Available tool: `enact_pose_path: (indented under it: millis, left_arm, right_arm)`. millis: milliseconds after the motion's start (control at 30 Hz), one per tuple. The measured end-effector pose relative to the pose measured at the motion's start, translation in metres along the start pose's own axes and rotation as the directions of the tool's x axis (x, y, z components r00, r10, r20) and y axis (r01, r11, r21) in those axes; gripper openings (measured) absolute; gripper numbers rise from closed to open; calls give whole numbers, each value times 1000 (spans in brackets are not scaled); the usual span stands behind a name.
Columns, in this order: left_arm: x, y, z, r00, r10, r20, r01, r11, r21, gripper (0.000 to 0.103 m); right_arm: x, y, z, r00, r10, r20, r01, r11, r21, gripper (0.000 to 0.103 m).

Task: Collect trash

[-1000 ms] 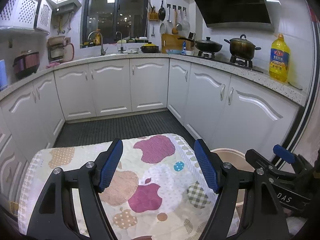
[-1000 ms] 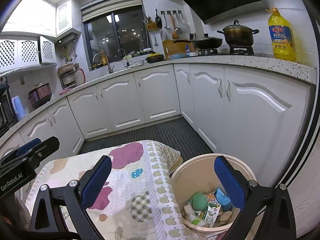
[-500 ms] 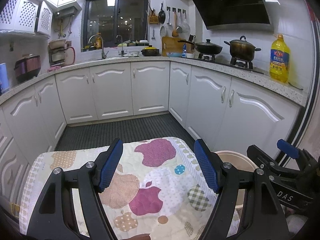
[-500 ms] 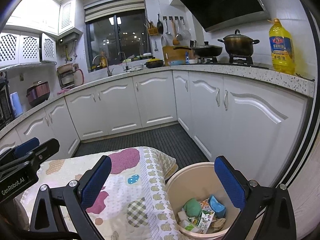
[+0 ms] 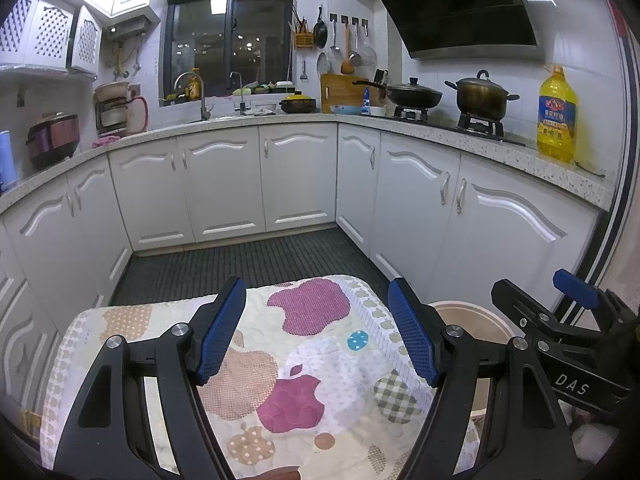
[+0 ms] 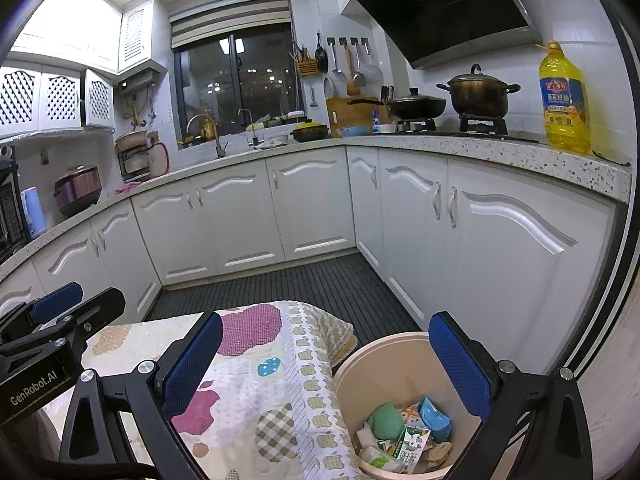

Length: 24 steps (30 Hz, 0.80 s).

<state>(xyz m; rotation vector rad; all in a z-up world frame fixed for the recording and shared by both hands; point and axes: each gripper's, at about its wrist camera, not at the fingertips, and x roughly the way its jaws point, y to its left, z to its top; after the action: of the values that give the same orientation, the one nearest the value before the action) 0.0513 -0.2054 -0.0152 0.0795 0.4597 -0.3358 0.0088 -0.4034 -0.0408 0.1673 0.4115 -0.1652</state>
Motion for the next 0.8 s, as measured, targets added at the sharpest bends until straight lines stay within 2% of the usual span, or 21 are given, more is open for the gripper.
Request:
enact_pose_path:
  millis: [800]
  left_arm:
    - [4, -1, 5, 1000, -11, 12, 11, 1000, 4, 73]
  right_arm:
    - [2, 5, 12, 1000, 3, 12, -3, 1000, -24, 102]
